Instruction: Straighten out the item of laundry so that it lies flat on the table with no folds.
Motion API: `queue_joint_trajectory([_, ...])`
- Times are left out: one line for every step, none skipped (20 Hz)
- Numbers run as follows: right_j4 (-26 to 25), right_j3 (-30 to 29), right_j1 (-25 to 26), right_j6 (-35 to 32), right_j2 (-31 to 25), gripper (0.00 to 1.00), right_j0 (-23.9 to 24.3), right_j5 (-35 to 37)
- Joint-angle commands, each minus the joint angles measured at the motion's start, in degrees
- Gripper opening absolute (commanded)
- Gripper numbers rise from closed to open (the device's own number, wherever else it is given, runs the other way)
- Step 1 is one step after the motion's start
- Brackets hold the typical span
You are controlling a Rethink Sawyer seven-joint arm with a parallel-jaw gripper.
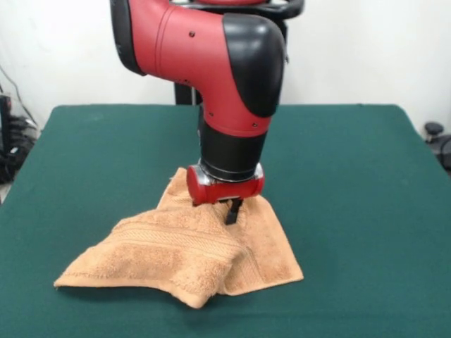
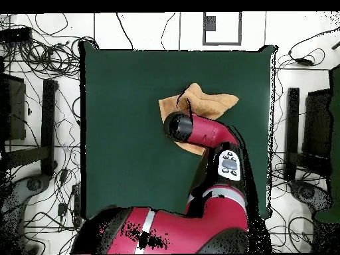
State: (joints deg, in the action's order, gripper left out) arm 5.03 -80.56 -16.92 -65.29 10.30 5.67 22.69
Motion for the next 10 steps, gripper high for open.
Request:
queue_joint_trajectory([6.59, -2.86, 7.98, -21.81, -10.96, 1.0, -4.63, -11.06])
queue_joint_trajectory([7.05, -3.0, 7.99, -21.81, -10.9, 1.0, -4.84, -11.27])
queue_joint_trajectory([7.52, -3.14, 8.0, -21.81, -10.84, 1.0, -5.05, -11.48])
queue_joint_trajectory([8.0, -3.29, 8.01, -21.81, -10.77, 1.0, -5.3, -11.7])
queue_joint_trajectory([8.48, -3.45, 8.02, -21.8, -10.7, 1.0, -5.54, -11.91])
queue_joint_trajectory([8.9, -3.87, 7.93, -21.7, -10.7, 1.0, -5.6, -12.23])
queue_joint_trajectory([9.37, -4.01, 7.93, -21.65, -10.64, 1.0, -5.78, -12.32])
queue_joint_trajectory([9.88, -4.02, 7.95, -21.58, -10.53, 1.0, -5.99, -12.26])
queue_joint_trajectory([10.4, -4.03, 7.97, -21.51, -10.43, 1.0, -6.19, -12.19])
queue_joint_trajectory([10.84, -4.05, 7.94, -21.45, -10.34, 1.0, -6.4, -12.03])
